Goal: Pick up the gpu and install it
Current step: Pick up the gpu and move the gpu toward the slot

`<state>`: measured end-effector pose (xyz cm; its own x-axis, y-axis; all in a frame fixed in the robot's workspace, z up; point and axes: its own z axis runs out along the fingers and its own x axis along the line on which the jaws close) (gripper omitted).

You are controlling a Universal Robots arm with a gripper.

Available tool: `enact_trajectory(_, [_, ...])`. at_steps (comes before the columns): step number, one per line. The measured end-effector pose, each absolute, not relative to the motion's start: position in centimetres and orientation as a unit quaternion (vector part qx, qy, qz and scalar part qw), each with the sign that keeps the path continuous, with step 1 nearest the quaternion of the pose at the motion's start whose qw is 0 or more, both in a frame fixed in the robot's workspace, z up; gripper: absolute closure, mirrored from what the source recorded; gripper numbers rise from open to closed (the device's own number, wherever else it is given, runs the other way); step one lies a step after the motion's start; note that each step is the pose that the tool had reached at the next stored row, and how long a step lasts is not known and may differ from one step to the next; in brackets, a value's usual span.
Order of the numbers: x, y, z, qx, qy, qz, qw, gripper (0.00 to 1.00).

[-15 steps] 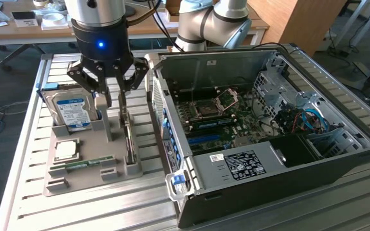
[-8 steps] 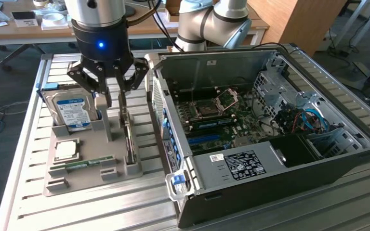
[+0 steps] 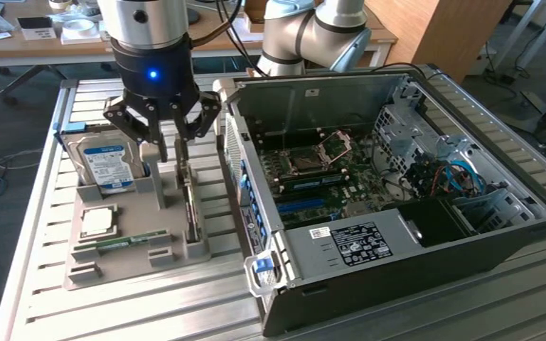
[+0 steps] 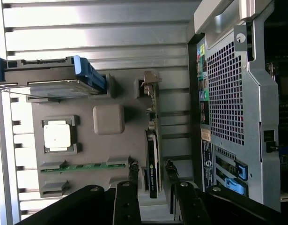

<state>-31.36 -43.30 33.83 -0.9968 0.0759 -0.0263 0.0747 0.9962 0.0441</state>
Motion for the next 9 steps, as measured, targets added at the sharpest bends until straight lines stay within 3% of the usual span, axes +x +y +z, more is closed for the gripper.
enact_trajectory(9, [-31.4, -43.3, 32.8, 0.038, 0.999, 0.022, 0.014, 0.64])
